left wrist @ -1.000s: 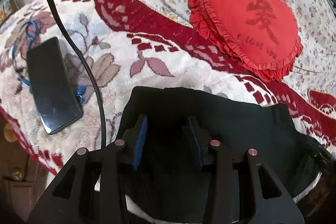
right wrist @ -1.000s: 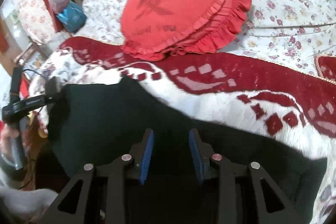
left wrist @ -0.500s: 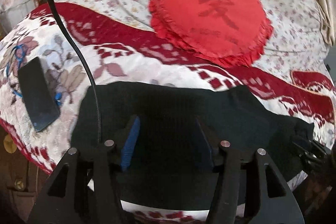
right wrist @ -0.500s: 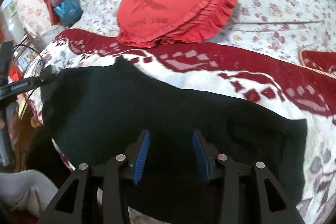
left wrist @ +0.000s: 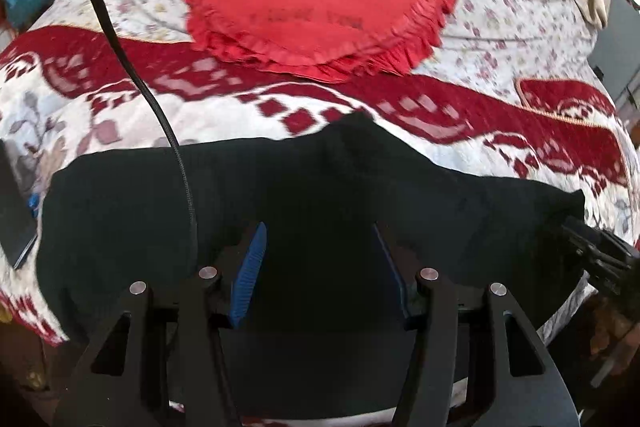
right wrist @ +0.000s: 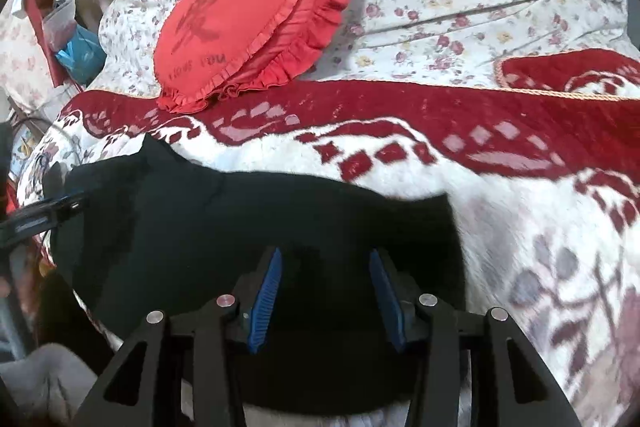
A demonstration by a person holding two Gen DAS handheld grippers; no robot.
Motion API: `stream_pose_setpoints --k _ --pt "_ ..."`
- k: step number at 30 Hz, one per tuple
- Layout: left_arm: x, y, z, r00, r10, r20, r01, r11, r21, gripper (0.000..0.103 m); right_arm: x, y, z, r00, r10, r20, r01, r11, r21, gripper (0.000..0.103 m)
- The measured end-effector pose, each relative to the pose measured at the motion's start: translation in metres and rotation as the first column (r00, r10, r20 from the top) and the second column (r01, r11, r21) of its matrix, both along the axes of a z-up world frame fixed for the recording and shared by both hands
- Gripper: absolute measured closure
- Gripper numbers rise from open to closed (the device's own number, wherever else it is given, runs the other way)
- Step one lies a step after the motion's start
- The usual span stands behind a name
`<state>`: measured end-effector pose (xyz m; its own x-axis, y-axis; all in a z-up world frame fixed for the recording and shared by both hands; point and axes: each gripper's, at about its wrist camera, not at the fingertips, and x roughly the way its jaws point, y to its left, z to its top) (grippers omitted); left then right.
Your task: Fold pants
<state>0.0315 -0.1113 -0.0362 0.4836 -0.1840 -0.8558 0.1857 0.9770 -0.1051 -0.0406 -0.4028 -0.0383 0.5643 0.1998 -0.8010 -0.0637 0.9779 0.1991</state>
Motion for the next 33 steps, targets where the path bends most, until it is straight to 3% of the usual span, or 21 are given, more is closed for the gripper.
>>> stream_pose_setpoints --k 2,7,12,16,19,22,26,33 --pt "0.003 -0.008 -0.005 1.0 -0.014 -0.007 0.014 1.0 0.004 0.049 -0.008 0.001 0.0 1.0 0.018 -0.003 -0.018 0.999 0.043 0.056" --pt "0.016 -0.026 -0.026 0.997 -0.042 -0.058 0.044 0.998 0.039 0.049 -0.003 0.001 -0.024 0.998 0.003 -0.059 -0.002 1.0 0.03 0.054" --pt "0.021 -0.036 -0.029 0.996 -0.054 -0.074 0.059 0.996 0.071 0.042 -0.01 -0.013 -0.007 0.999 -0.041 -0.03 0.043 0.996 0.077 0.054" --pt "0.021 -0.049 -0.011 0.992 -0.112 -0.054 0.113 0.993 0.026 0.042 -0.039 -0.029 0.007 0.994 -0.1 -0.042 0.103 0.992 0.073 0.047" --pt "0.022 -0.072 -0.003 0.979 -0.195 -0.054 0.194 0.981 -0.021 0.042 -0.061 -0.043 0.004 0.987 -0.142 -0.077 0.152 0.978 0.141 0.041" --pt "0.022 -0.103 0.001 0.955 -0.288 -0.068 0.284 0.957 -0.054 0.042 -0.073 -0.049 -0.005 0.98 -0.162 -0.115 0.18 0.97 0.164 0.039" --pt "0.018 -0.151 0.002 0.898 -0.435 -0.068 0.432 0.9 -0.064 0.033 -0.073 -0.046 -0.021 0.975 -0.156 -0.161 0.187 0.962 0.197 0.039" --pt "0.027 -0.214 -0.016 0.806 -0.577 -0.132 0.571 0.817 -0.083 0.033 -0.06 -0.043 -0.042 0.978 -0.167 -0.123 0.198 0.931 0.307 0.038"
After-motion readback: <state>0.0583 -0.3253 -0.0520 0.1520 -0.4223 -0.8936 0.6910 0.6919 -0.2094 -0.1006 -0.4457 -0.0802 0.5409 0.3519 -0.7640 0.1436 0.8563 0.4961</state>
